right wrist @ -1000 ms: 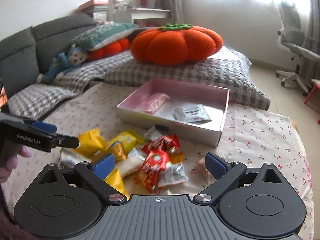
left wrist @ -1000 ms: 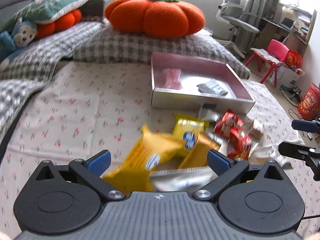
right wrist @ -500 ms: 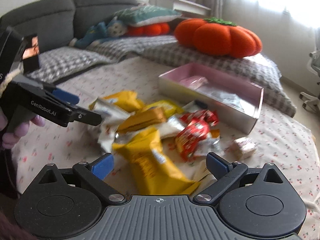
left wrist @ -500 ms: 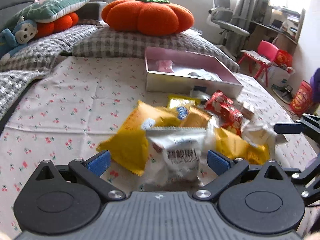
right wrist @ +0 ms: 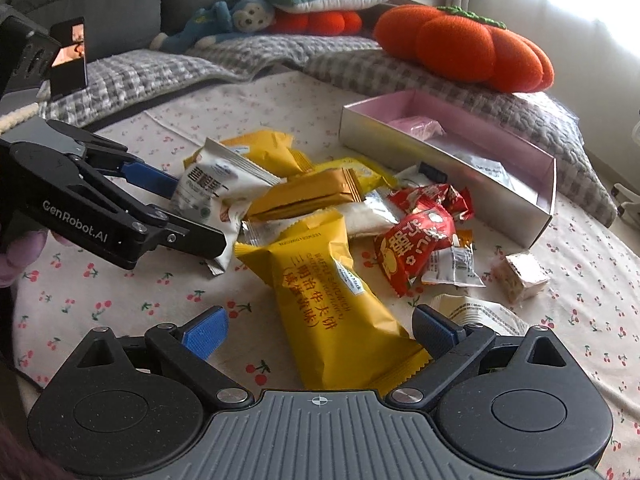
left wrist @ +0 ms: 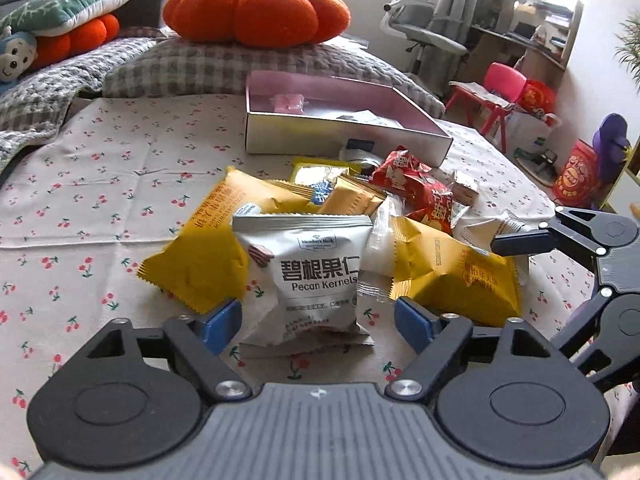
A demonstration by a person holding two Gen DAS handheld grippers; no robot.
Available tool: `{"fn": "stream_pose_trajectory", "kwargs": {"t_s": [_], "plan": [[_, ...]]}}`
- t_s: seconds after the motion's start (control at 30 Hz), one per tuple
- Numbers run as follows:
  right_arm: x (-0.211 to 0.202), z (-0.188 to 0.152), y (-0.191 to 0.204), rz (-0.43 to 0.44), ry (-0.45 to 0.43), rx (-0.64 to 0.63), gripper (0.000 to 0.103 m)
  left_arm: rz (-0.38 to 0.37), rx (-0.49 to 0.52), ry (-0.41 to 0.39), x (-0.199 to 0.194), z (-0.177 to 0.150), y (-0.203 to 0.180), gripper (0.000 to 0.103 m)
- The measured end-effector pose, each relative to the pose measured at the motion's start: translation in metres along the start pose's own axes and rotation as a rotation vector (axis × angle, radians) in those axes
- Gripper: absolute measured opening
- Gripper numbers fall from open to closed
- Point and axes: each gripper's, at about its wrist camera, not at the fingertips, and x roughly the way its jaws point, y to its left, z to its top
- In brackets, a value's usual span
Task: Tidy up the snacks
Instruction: 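Grasp the Pecan Kernels packet with the left tool while the right grasps a yellow packet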
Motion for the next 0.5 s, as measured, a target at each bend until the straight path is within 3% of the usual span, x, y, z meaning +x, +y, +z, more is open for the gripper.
{"fn": "stream_pose_trajectory", "kwargs": {"t_s": [0.5], "plan": [[0.011, 0.003, -0.004, -0.029, 0.022, 0.010, 0.097, -0.012, -0.032, -0.020, -0.001, 0.005, 0.000, 0.058]]}}
